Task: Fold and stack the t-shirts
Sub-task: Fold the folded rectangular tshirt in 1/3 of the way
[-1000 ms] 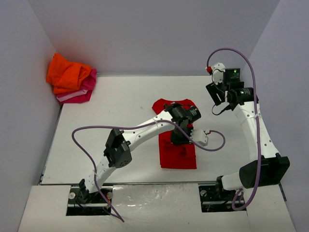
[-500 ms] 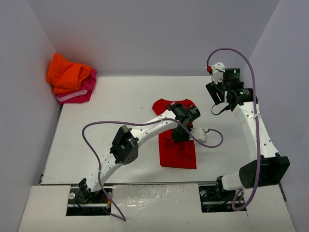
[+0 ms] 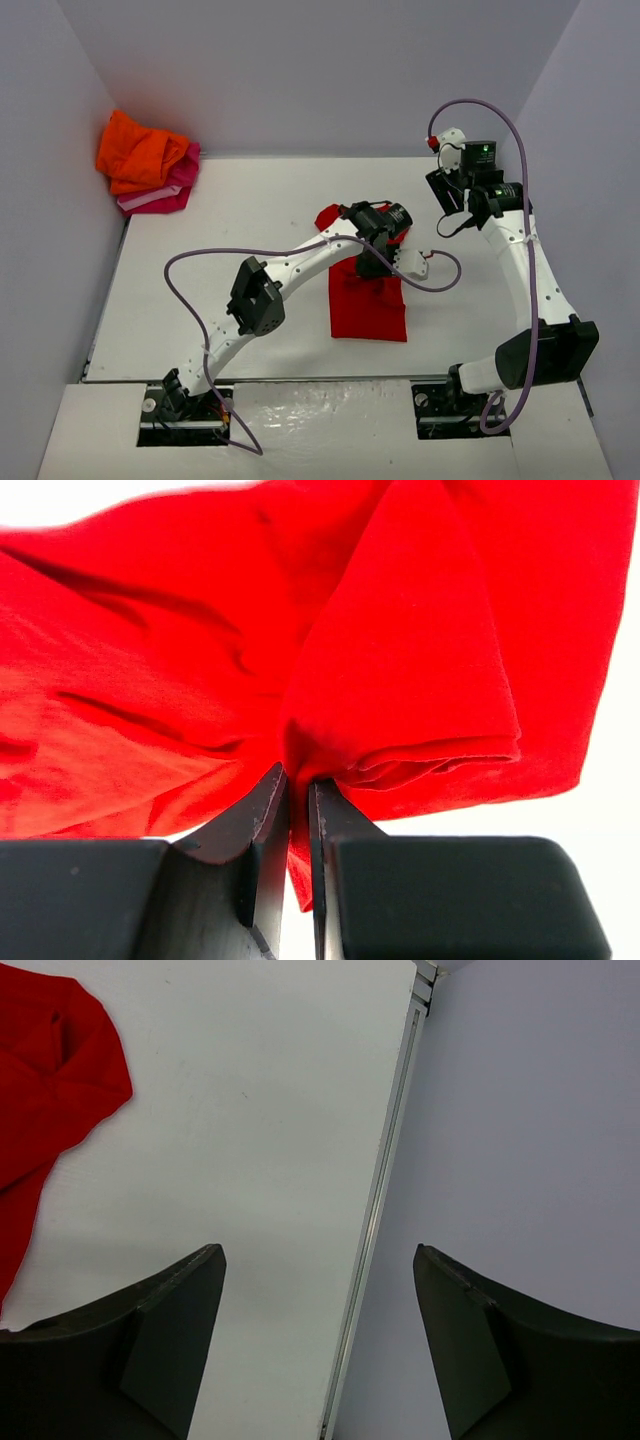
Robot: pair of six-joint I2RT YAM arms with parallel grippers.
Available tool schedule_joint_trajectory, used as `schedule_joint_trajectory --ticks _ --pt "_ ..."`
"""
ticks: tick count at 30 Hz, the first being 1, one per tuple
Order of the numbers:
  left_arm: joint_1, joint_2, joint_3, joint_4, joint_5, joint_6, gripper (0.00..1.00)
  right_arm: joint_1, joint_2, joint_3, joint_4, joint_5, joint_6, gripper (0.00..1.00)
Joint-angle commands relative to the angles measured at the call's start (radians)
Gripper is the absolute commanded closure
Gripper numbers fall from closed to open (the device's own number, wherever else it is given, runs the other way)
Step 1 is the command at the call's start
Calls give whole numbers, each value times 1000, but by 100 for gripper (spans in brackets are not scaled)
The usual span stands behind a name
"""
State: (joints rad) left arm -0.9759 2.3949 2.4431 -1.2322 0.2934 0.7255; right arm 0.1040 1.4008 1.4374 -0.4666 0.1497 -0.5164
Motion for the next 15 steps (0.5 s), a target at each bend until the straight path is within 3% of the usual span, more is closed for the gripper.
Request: schedule_joint_trajectory --ticks 1,2,4,5,6,8,9,10,13,15 --pt "34 -8 68 32 -16 17 100 -4 -3 -3 65 16 13 27" --pt "38 -4 67 46 -19 11 100 -4 -3 -6 65 17 10 27" --pt "56 3 49 111 -56 -14 58 -4 -2 -6 65 28 5 28" --pt "66 3 39 144 -75 -25 46 -4 -2 -6 66 31 2 28" --pt "76 2 30 176 -95 -37 37 -4 -2 -6 66 34 -1 29" --pt "94 -6 21 236 -141 -69 29 -4 -5 -5 67 45 -6 29" --pt "103 -9 23 261 -154 -81 13 -4 -7 -5 71 49 -9 29" --pt "114 -14 25 275 -162 -89 5 -4 -9 -5 73 53 -11 28" --pt "142 -38 24 285 -181 -100 3 -4 -19 -8 75 62 -14 28" --pt "148 -67 15 276 -181 -98 11 -6 -33 -9 78 60 -13 28"
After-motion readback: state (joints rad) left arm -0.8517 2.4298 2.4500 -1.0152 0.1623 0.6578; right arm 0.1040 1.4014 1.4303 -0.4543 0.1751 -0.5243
